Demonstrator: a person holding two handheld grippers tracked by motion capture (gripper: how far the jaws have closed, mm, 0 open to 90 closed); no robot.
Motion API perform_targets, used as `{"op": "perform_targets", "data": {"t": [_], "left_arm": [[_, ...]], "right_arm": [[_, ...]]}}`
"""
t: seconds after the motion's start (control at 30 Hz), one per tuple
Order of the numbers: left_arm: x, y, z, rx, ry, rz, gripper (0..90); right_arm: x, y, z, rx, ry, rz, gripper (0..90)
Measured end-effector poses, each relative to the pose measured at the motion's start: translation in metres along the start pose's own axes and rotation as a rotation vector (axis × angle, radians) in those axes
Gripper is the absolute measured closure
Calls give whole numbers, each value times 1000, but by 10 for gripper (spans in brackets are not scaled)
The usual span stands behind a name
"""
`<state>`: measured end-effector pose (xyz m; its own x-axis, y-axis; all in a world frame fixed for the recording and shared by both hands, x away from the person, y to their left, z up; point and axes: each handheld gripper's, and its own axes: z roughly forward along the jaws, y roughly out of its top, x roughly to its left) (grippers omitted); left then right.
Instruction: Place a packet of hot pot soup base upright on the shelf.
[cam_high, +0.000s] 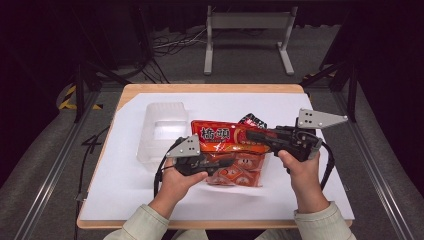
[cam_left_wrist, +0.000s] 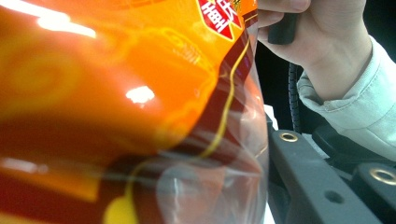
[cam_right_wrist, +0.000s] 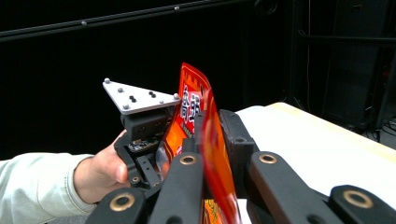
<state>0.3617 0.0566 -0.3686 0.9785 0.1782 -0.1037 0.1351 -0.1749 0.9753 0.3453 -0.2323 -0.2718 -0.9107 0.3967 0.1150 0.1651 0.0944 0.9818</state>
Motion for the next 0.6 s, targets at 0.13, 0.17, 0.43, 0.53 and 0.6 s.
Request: {"op": "perform_targets", "data": {"t": [0.13,0.17,0.43,0.53,0.6], "left_arm": [[0,1,0,-2,5,-1,712],[-1,1,-1,0,8,-1,712],[1,3,-7,15,25,-3,713],[2,5,-10,14,44,11,712],[3,6,-13,9,52,11,713]], "right_arm": [[0,1,-1,0,-4,1,845],[0,1,-1,0,-7,7,832],[-3,5,-10,19,-88,1,627],[-1,5,-12,55,-161,-38,535],[0,5,-13,64,-215,-63,463]]}}
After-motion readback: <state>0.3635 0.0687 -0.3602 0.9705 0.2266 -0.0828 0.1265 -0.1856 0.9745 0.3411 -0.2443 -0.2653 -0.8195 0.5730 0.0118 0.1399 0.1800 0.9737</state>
